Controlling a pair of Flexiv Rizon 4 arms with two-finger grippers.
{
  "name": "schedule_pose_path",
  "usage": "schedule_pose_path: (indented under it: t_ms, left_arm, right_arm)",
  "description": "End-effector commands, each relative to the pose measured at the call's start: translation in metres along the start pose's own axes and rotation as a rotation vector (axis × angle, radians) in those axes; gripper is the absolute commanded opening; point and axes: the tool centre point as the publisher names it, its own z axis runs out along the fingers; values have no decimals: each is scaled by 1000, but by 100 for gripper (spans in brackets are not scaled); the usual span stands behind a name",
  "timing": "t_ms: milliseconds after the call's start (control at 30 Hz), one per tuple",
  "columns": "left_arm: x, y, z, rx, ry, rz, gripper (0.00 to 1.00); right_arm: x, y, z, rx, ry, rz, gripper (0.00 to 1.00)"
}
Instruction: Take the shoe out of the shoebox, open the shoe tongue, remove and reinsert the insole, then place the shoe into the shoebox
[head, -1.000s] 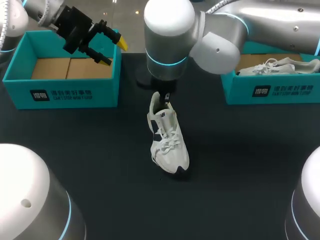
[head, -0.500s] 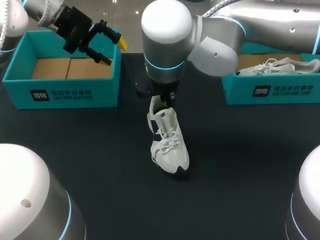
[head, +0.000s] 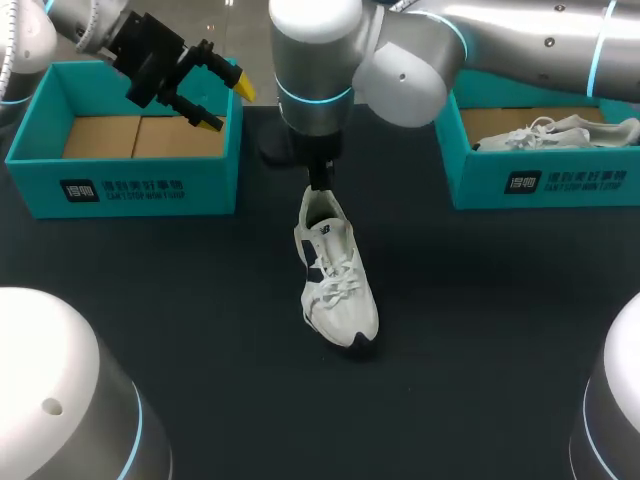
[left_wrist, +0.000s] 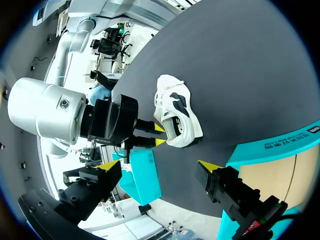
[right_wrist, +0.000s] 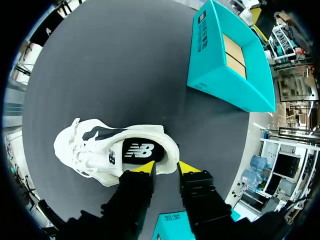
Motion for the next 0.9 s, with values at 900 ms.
schedule_pose_path:
  t_ms: [900]
  left_arm:
    - [0, 0, 0, -1, 2, 1, 100]
  right_arm:
    - [-22, 4, 68, 47, 37, -71, 94]
